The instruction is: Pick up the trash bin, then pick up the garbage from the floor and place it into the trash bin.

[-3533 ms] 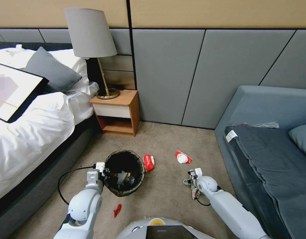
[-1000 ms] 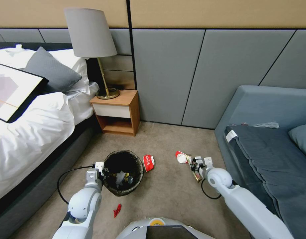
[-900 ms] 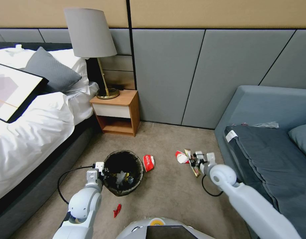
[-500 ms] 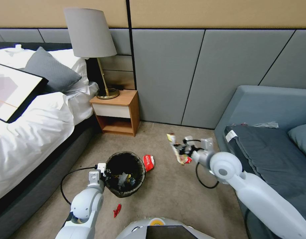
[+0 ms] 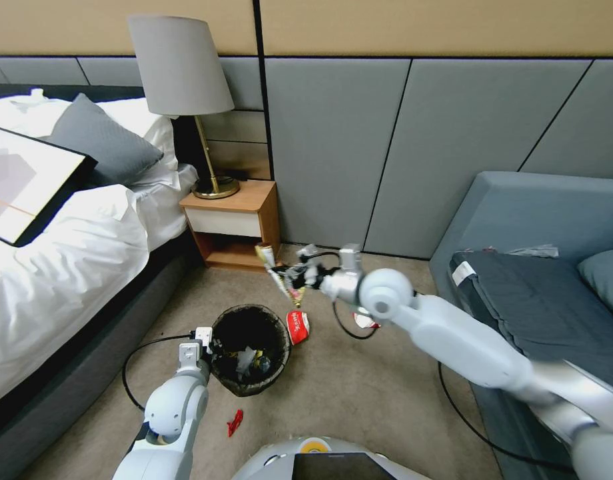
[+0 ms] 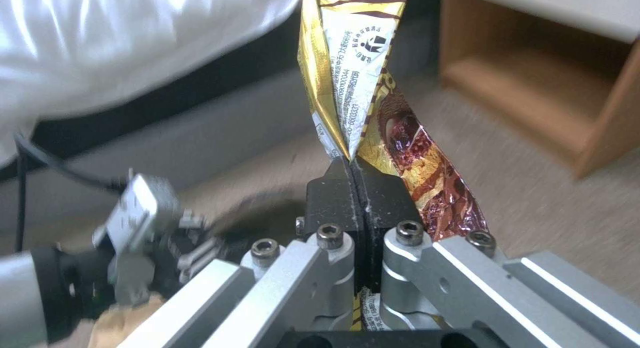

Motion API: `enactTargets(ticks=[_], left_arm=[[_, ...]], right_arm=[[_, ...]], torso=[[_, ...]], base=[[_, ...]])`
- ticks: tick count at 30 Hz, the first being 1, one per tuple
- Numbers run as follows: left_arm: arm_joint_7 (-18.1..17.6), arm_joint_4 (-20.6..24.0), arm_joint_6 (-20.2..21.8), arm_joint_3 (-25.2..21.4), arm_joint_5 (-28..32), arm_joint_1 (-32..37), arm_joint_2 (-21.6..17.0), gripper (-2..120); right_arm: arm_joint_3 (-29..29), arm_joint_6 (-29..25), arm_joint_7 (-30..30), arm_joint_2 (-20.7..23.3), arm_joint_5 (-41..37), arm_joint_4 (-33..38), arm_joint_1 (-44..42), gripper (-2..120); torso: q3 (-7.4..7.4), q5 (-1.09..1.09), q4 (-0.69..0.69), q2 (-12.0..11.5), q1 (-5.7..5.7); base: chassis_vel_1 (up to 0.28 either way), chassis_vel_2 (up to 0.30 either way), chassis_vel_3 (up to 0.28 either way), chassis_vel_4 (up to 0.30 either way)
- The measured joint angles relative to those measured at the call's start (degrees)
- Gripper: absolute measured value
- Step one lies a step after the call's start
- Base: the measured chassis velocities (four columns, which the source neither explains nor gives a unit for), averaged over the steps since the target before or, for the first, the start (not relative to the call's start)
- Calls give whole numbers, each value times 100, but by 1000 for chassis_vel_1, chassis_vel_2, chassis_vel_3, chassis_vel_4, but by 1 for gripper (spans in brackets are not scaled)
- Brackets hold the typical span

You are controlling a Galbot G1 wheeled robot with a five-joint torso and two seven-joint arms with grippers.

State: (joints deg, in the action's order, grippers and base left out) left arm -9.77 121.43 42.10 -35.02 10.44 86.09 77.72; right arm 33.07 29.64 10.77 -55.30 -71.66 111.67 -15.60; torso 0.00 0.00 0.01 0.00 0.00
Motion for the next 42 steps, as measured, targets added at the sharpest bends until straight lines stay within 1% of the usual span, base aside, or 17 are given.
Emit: enactTargets(ticks=[1,3,6,11,20,28,29,30,33,34,35,37,38,39,40,42], left_arm=[[0,0,0,0,0,0,0,0],[7,-22,-1,-16,-22,-2,37,0],[9,-38,-1,-28,-33,-11,46,0],[14,-51,-2,-44,-34,-18,50,0],[16,-104,-2,-61,-42,-43,69,0],[26,-138,-3,-64,-67,-64,83,0],[28,-147,-4,-68,-70,-65,83,0],[28,-147,-4,-68,-70,-65,83,0],[35,-169,-6,-73,-84,-73,99,0],[35,-169,-6,-73,-84,-73,99,0],[37,-174,-6,-73,-88,-75,105,0],[40,-179,-7,-74,-93,-76,108,0],[45,-184,-7,-76,-98,-78,111,0],[55,-187,-8,-76,-103,-78,112,0],[55,-187,-8,-76,-103,-78,112,0],[57,-191,-8,-79,-103,-76,110,0]], right_arm=[[0,0,0,0,0,0,0,0],[375,68,328,-270,-99,-145,26,0],[527,124,474,-356,-105,-183,-115,0],[619,160,575,-387,-107,-203,-301,0],[789,234,802,-534,-122,-230,-564,0],[805,340,916,-580,-108,-283,-678,0],[795,359,936,-583,-110,-283,-683,5],[795,359,936,-583,-110,-283,-683,5],[789,361,1031,-645,-111,-324,-678,21],[789,361,1031,-645,-111,-324,-678,21],[789,361,1070,-676,-122,-344,-668,27],[789,364,1081,-690,-124,-356,-659,28],[788,367,1087,-704,-122,-376,-648,34],[772,367,1090,-731,-122,-408,-641,41],[772,367,1090,-731,-122,-408,-641,41],[742,370,1111,-755,-124,-439,-635,52]], torso=[[0,0,0,0,0],[0,1,0,0,0],[0,1,-1,0,0],[0,1,-2,0,0],[0,1,-1,0,0],[-1,1,-1,0,0],[0,1,-1,0,0],[0,1,-1,0,0],[0,1,0,0,0],[0,1,0,0,0],[0,2,0,0,0],[0,1,0,0,0],[-1,1,0,0,0],[-1,1,0,0,0],[-1,1,0,0,0],[0,1,0,0,0]], base=[[0,0,0,0],[0,0,0,0],[0,0,0,0],[0,0,0,0],[0,0,0,0],[0,0,0,0],[0,0,0,0],[0,0,0,0],[0,0,0,0],[0,0,0,0],[0,0,0,0],[0,0,0,0],[0,0,0,0],[0,0,0,0],[0,0,0,0],[0,0,0,0]])
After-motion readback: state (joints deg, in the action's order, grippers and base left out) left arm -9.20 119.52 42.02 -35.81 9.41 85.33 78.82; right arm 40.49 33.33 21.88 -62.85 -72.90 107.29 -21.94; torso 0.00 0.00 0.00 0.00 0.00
